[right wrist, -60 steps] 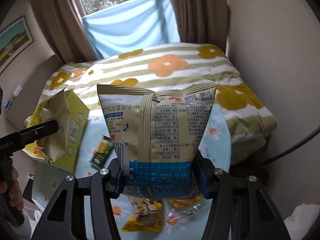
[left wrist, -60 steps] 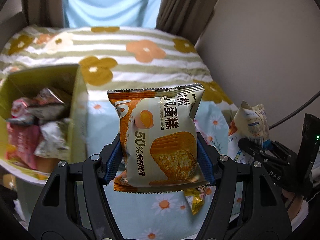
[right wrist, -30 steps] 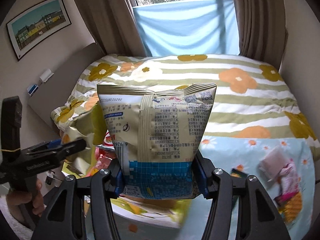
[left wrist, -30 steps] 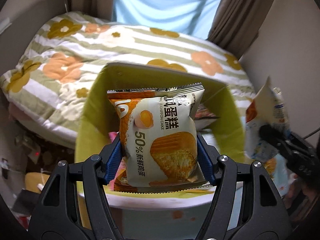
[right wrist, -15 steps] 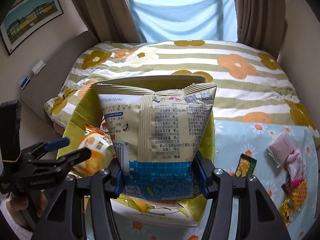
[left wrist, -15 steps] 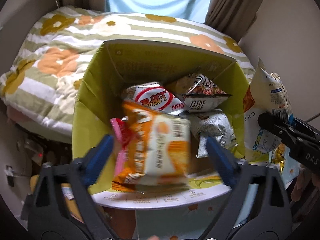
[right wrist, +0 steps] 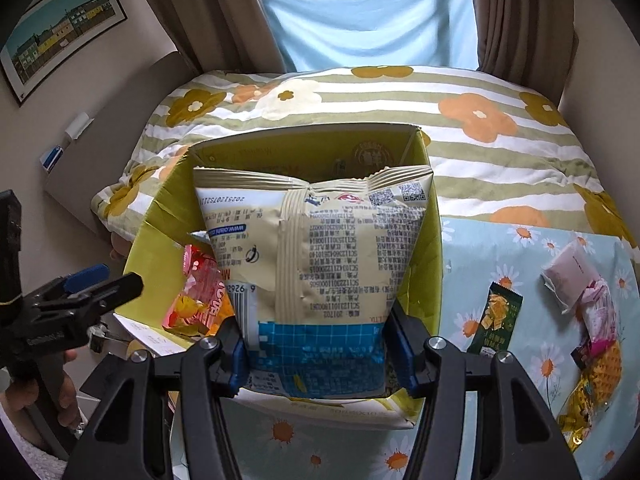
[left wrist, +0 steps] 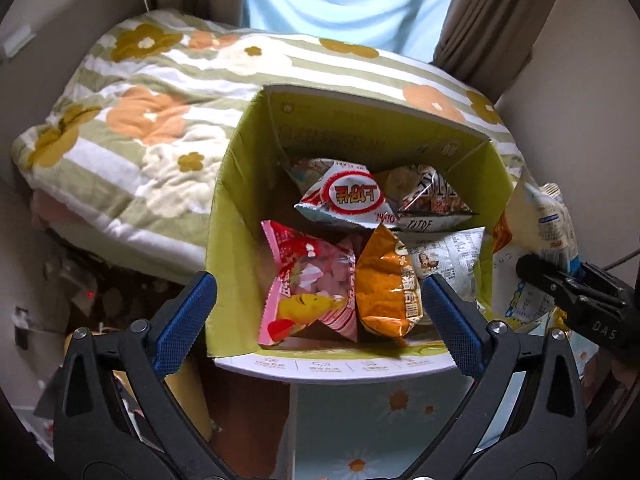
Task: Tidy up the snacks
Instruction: 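Carry both packets over the yellow box and open both tools to drop them, then move both tools back to the remaining snacks on the sheet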
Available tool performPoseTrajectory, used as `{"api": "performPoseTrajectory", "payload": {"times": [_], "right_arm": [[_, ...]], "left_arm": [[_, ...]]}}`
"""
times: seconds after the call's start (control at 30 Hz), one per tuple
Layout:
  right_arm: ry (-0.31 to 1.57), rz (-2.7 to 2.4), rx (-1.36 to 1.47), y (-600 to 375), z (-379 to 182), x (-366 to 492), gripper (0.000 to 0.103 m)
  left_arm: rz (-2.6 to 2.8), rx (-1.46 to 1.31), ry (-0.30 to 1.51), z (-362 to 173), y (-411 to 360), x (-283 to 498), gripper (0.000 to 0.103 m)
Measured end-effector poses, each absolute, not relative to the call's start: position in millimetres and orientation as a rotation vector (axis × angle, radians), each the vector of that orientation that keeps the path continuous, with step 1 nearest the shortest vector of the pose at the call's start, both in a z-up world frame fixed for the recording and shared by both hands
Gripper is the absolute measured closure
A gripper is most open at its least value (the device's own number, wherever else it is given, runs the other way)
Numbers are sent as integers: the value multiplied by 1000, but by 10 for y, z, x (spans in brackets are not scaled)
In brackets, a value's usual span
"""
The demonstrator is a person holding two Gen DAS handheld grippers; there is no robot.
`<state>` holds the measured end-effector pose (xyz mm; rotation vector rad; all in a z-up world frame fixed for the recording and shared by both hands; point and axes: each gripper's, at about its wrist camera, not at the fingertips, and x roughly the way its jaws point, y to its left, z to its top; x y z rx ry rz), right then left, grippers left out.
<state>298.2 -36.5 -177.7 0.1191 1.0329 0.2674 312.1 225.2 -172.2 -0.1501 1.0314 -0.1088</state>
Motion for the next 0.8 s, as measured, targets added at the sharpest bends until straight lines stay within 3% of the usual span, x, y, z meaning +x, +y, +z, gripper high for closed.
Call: {"api": "performPoseTrajectory", "payload": {"times": [0.13, 0.17, 0.2, 0.27, 0.8], "right_arm": [[1031, 268, 112, -355, -1788, 2978, 48], [1034, 272, 106, -345, -1793, 2988, 41], [1032, 280, 110, -336, -1800, 2990, 24], [1011, 300, 140, -364, -1800, 2959, 2], [988, 245, 155, -553, -1739, 2665, 1]], "left_arm": [[-110, -149, 1011, -1648, 2214, 3075, 1], [-113, -151, 1008, -1633, 2212, 3065, 1], [-116, -153, 1005, -1621, 2213, 3050, 1], [-114, -147, 996, -1594, 2211, 3017, 1], [-146, -163, 996, -1671, 2140, 2892, 1]]}}
